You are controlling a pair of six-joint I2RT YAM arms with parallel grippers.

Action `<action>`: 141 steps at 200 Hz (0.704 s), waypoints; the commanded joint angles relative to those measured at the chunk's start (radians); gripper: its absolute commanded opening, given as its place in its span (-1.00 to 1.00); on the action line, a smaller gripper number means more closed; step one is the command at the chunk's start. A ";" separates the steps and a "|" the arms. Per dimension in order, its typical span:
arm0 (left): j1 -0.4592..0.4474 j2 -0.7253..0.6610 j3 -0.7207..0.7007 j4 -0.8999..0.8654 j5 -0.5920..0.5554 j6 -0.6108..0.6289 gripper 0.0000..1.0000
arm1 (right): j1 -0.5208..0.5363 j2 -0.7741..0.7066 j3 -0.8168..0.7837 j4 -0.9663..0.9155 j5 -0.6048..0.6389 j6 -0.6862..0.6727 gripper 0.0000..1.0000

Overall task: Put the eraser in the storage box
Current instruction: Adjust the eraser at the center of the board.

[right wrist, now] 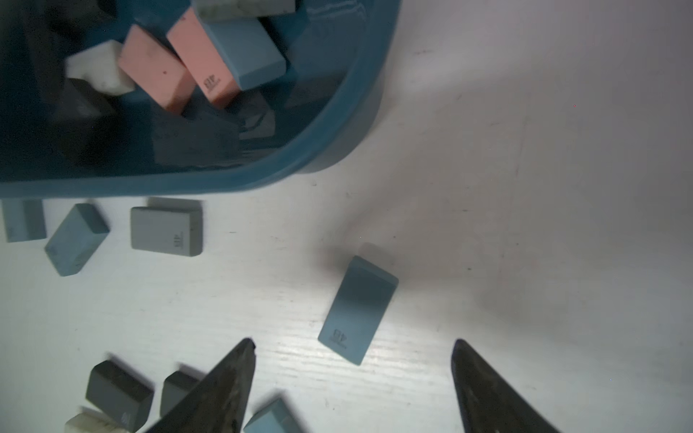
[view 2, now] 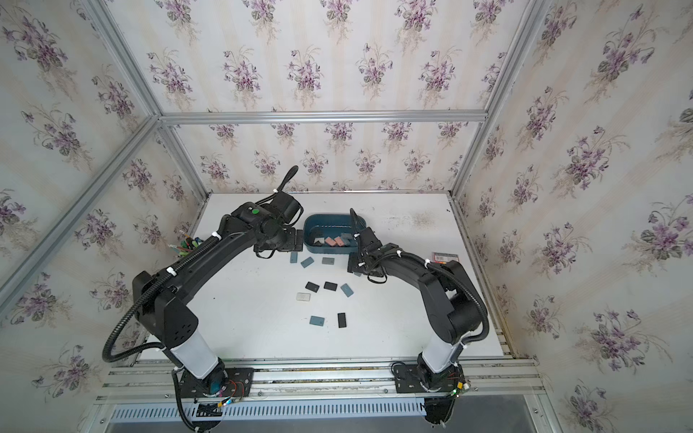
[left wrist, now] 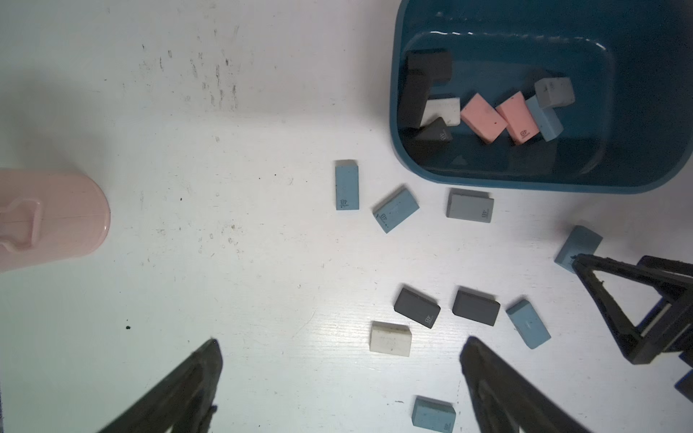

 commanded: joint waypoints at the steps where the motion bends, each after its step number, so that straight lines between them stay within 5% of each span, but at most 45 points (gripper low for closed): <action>1: 0.007 -0.007 -0.009 0.014 0.019 -0.012 0.99 | 0.002 0.034 0.019 0.007 0.044 0.008 0.55; 106: 0.027 -0.015 -0.024 0.024 0.039 -0.002 0.99 | 0.053 0.127 0.059 -0.051 0.117 0.045 0.24; 141: 0.033 -0.007 -0.027 0.030 0.069 -0.005 0.99 | 0.056 0.143 0.073 -0.067 0.113 0.045 0.00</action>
